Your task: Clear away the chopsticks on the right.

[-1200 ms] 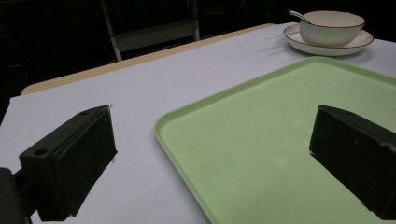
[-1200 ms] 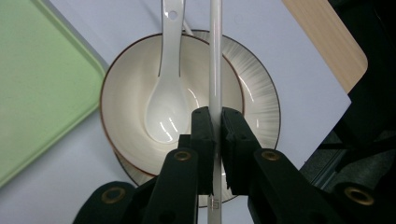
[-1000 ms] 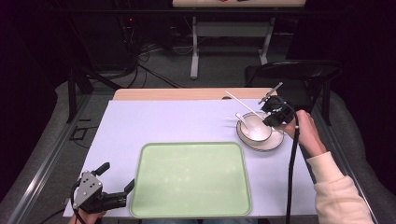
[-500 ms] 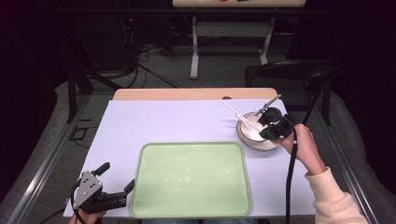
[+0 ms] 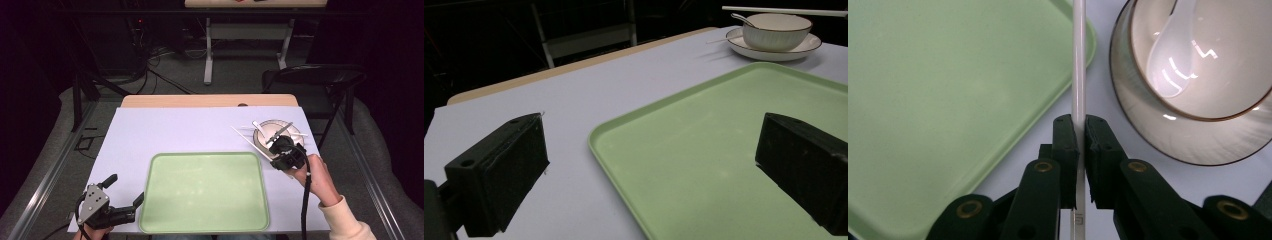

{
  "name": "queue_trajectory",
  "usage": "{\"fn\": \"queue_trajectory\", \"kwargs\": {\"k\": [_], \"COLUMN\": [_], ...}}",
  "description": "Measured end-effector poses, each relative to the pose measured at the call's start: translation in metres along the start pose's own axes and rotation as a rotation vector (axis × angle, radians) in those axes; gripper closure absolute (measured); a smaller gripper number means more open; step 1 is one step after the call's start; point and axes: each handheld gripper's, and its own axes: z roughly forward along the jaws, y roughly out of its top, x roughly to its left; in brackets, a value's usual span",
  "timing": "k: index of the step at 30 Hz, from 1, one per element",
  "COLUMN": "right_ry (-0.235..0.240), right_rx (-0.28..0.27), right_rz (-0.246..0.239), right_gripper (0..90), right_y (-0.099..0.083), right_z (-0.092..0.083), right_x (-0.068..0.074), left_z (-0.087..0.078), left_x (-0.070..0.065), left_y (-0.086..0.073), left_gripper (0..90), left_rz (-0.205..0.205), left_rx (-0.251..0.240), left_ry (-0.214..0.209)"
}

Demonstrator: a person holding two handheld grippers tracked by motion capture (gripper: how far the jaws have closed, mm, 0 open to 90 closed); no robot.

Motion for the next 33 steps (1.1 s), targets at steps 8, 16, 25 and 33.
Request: {"fn": "queue_trajectory", "kwargs": {"k": [8,16,25,33], "right_ry": [0.028,0.105,0.138,0.179], "right_rx": [0.0,0.018,0.035,0.068], "right_rz": [0.024,0.084,0.167,0.223], "right_gripper": [84.0,84.0,83.9,83.8], "right_y": [-0.008,-0.018,-0.028,-0.032], "right_z": [0.004,0.02,0.036,0.059], "right_x": [0.022,0.043,0.053,0.062], "left_z": [0.0,-0.001,-0.001,-0.001], "left_x": [0.0,0.0,0.0,0.0], "left_y": [0.0,0.0,0.0,0.0], "left_gripper": [0.1,0.1,0.1,0.1], "left_rz": [0.003,0.001,0.001,0.003], "left_rx": [-0.003,-0.009,-0.011,-0.01], "left_ry": [0.003,0.005,0.004,0.005]}}
